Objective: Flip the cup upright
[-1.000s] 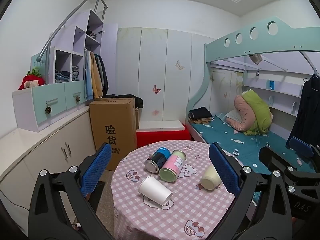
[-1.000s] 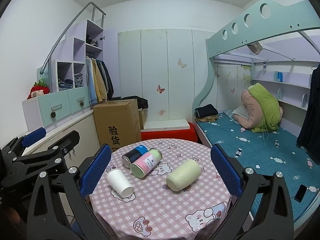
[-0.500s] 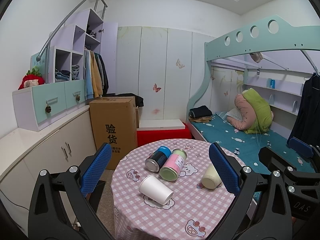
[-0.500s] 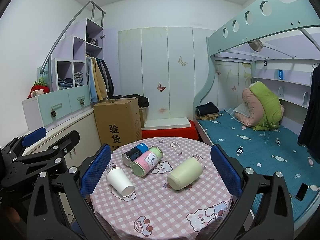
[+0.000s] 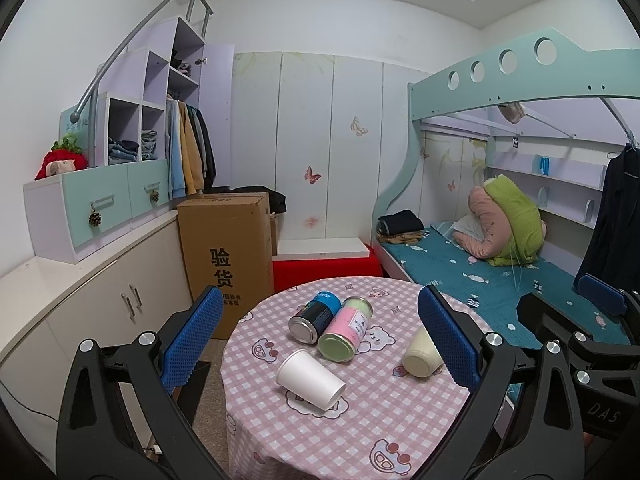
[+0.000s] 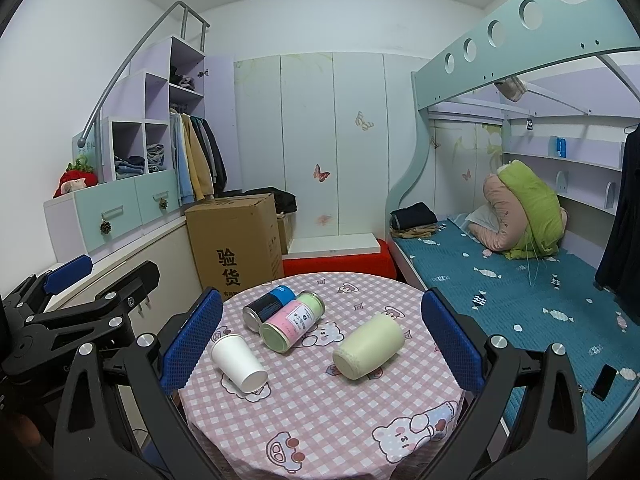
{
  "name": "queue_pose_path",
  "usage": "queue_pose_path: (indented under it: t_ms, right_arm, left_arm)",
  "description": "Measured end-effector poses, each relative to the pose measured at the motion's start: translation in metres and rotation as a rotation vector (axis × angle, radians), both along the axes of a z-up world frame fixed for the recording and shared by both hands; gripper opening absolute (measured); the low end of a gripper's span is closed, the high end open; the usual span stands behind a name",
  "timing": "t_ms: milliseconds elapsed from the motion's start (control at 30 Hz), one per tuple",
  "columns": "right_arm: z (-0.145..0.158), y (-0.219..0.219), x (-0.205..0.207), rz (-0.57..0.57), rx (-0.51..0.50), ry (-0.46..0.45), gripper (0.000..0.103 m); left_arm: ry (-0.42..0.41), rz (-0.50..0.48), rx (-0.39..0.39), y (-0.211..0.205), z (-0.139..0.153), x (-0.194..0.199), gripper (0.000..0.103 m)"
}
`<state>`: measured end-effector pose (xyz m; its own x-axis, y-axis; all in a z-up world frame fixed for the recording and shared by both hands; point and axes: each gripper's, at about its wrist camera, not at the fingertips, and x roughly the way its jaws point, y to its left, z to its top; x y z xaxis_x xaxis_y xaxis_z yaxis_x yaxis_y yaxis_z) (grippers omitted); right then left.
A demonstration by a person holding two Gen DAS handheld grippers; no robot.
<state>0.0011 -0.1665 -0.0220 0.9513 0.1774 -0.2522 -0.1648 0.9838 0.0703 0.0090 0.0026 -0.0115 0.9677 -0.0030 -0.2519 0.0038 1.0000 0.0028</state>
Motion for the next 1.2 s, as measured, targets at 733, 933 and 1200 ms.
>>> queue_pose_path:
  t_ms: [733, 933, 1200]
  right_arm:
    - [-0.012, -0.001, 0.008, 0.0, 0.006, 0.01, 0.096]
    - [-0.019, -0.002, 0.017, -0.006, 0.012, 0.024, 0.096]
    - [-0.023, -0.007, 0.038, -0.005, 0.022, 0.067, 0.096]
  left_arm:
    - [0.007, -0.003, 0.003, -0.002, -0.003, 0.004, 0.098]
    - [0.03, -0.009, 0.011, -0.006, -0.014, 0.021, 0.098]
    - [0.109, -0.043, -0.013, -0.005, -0.028, 0.051, 0.098]
